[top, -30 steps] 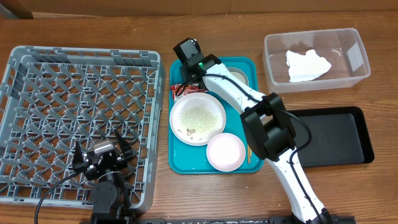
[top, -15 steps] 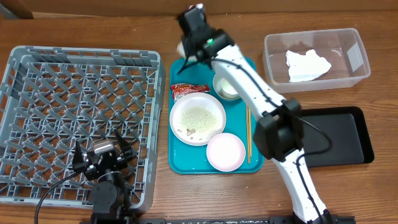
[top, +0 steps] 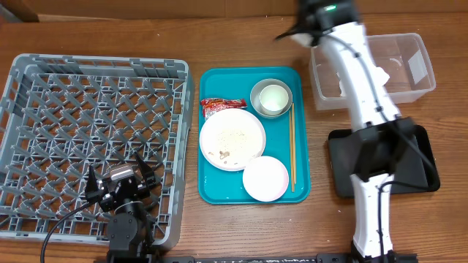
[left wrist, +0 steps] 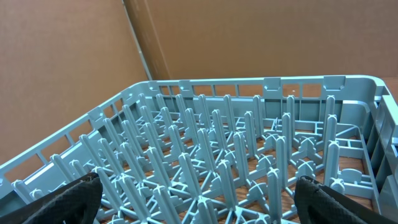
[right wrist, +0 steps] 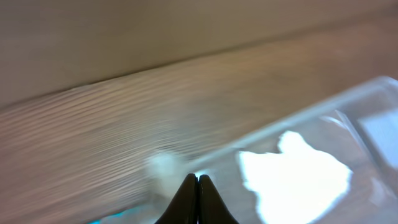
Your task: Sort waste into correct bins and load items into the dishwasher
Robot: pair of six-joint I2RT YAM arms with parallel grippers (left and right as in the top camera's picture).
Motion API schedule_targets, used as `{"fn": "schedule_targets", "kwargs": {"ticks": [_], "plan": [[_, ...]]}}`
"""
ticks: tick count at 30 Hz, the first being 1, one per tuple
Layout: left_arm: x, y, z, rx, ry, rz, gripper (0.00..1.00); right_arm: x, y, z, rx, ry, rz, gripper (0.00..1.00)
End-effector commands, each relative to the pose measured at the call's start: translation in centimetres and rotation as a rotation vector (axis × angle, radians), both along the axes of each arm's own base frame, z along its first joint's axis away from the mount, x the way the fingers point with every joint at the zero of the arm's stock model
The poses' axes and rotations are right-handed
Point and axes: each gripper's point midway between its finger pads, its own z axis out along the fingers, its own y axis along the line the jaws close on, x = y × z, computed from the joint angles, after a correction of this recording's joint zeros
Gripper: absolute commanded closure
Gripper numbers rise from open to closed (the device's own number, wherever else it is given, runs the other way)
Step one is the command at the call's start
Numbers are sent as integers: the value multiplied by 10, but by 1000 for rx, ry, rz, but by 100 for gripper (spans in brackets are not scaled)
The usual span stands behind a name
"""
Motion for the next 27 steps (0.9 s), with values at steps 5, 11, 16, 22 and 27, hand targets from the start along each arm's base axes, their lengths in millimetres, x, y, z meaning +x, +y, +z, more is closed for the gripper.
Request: {"fn": "schedule_targets", "kwargs": {"ticks": [5, 11, 16, 22, 27], "plan": [[-1, 1, 0, 14, 4, 7, 0, -10, -71, 15, 204, -6, -120, 96], [-1, 1, 0, 14, 4, 7, 0, -19, -100, 9, 243, 16, -203, 95], [-1, 1, 0, 14, 4, 7, 0, -28, -95, 1, 274, 71, -192, 20], [-1, 1, 0, 14, 4, 6, 0, -31, -49, -4, 450, 125, -68, 0], [-1, 1, 0, 14, 4, 7, 0, -34, 39, 10, 732, 162, 220, 0]]}}
